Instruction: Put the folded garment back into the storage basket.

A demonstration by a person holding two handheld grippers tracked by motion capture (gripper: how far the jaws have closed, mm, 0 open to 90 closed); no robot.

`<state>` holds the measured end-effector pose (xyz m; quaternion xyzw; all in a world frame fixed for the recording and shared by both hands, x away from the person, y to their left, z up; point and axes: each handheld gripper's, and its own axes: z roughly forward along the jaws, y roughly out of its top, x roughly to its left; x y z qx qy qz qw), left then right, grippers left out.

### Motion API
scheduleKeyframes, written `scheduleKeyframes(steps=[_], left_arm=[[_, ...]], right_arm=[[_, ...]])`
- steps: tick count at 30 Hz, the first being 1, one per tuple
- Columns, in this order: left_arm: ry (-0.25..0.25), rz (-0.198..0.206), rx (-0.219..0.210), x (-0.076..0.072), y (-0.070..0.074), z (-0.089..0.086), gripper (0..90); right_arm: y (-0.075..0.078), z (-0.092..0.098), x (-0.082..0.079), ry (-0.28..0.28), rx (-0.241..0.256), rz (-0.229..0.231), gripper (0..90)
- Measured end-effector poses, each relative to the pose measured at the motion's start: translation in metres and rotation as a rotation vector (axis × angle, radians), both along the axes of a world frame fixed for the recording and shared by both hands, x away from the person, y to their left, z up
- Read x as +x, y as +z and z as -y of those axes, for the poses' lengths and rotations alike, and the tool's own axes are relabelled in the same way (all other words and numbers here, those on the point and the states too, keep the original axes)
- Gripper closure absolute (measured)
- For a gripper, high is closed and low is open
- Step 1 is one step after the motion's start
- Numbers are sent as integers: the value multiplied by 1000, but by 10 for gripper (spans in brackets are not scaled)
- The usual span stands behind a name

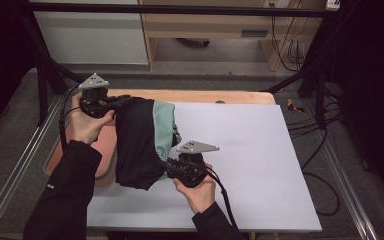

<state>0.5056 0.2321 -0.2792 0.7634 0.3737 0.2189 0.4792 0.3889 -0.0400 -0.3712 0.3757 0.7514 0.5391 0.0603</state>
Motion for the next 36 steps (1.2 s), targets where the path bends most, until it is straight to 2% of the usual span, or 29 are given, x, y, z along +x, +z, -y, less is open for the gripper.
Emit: scheduleKeyframes(steps=[12, 25, 36], left_arm=[[20, 4, 22, 2, 8, -20, 801], [57, 17, 40, 3, 16, -51, 801], [98, 16, 33, 8, 16, -85, 801]], right_arm=[[6, -25, 2, 4, 25, 20, 789], [13, -59, 7, 26, 44, 45, 789], [13, -95, 12, 35, 52, 68, 788]])
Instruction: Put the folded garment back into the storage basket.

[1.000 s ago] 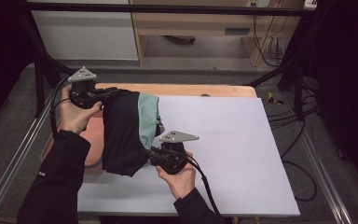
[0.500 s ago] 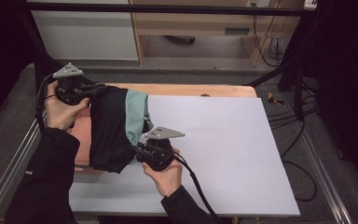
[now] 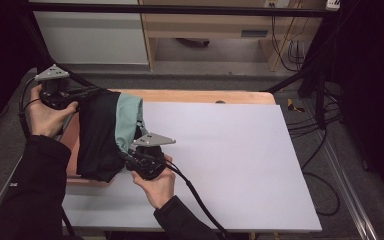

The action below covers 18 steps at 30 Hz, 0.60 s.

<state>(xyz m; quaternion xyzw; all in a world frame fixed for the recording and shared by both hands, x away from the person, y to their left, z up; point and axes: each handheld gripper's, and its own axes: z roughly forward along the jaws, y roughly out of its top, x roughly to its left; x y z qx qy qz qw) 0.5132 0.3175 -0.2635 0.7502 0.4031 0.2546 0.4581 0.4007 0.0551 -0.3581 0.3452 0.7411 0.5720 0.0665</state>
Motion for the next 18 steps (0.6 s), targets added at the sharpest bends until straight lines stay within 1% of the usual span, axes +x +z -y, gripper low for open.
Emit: scheduleKeyframes(steps=[2, 7, 9, 12, 18], left_arm=[[9, 0, 1, 1, -1, -6, 800], [30, -1, -9, 4, -2, -19, 801], [35, -1, -4, 6, -3, -24, 800], [49, -6, -5, 8, -6, -33, 800], [60, -16, 6, 15, -14, -46, 799]], right_arm=[[0, -7, 1, -4, -7, 10, 788], [-3, -23, 6, -9, -6, 18, 788], [-5, -30, 7, -7, -7, 23, 788], [-8, -40, 9, -7, -9, 28, 788], [-13, -58, 13, 0, -12, 34, 787]])
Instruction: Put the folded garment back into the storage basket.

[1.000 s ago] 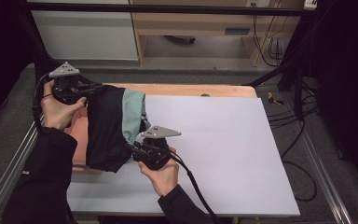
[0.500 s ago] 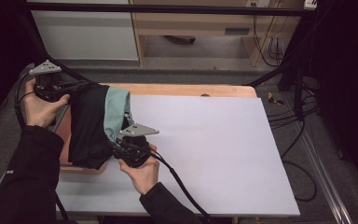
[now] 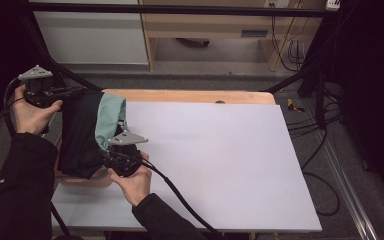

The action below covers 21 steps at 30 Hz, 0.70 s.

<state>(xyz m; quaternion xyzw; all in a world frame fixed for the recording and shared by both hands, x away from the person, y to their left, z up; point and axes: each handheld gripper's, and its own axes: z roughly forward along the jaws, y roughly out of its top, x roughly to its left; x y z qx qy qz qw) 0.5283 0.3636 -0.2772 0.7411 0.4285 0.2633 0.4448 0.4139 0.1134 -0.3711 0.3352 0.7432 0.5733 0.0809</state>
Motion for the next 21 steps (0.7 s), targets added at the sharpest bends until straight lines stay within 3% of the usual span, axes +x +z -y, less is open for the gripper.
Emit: scheduleKeyframes(steps=[3, 21], left_arm=[[6, -11, 0, 5, -5, -6, 799], [47, -61, 18, 26, -41, -30, 797]], right_arm=[[-4, -10, 0, -2, -12, 17, 787], [-32, -51, 13, -16, -40, 13, 785]])
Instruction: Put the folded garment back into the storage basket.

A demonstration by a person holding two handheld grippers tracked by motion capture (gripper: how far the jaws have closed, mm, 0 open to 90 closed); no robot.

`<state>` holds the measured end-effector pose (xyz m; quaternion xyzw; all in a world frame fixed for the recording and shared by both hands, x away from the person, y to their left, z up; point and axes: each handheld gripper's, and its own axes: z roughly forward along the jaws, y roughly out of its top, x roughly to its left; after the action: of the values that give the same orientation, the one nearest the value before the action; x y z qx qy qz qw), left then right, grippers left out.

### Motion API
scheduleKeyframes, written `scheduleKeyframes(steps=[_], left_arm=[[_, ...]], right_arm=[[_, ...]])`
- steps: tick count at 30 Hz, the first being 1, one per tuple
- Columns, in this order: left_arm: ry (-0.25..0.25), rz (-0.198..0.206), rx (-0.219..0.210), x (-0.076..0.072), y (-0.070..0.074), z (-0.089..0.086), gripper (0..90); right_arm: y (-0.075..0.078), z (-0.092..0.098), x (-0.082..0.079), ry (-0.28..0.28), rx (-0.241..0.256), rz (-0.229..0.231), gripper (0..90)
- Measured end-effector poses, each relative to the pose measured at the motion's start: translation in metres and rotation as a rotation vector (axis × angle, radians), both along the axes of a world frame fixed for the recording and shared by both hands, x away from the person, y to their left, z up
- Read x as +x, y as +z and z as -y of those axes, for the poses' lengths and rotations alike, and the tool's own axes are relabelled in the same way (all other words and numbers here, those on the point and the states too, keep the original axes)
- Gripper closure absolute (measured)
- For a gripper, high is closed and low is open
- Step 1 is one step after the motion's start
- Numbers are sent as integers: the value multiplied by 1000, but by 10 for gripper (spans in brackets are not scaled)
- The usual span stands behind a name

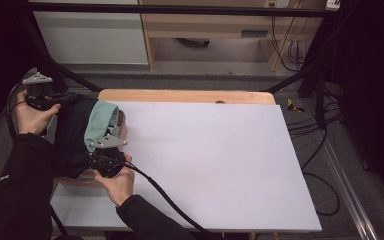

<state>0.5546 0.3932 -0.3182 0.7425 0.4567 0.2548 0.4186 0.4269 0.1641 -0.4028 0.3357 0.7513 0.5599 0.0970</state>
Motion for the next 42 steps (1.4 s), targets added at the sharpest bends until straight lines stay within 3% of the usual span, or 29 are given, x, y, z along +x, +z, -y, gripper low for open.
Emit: scheduleKeyframes(steps=[9, 27, 29, 31, 33, 35, 36, 39, 42], left_arm=[[18, -31, -16, 5, -24, -7, 796], [50, -72, 0, 11, -47, -5, 795], [56, -85, -10, 12, -51, -6, 789], [58, -92, -15, 13, -54, -5, 743], [78, -98, -31, 13, -61, -3, 606], [88, -83, -35, 11, -60, -1, 519], [98, -81, -34, 10, -58, 0, 460], [111, -65, -38, 4, -50, 3, 338], [110, -64, -38, -2, -44, 7, 268]], right_arm=[[-13, -11, 1, -5, -46, 1, 784], [-28, -12, 5, 0, -82, -5, 779], [-30, -13, 5, 3, -91, 3, 773], [-32, -14, 4, 3, -130, 38, 756], [-32, -13, 0, 7, -162, 77, 654], [-32, -10, -3, -1, -142, 110, 424], [-31, -8, -5, -13, -139, 120, 359], [-29, 4, -7, -27, -111, 134, 250], [-26, 18, -7, -7, -88, 112, 191]])
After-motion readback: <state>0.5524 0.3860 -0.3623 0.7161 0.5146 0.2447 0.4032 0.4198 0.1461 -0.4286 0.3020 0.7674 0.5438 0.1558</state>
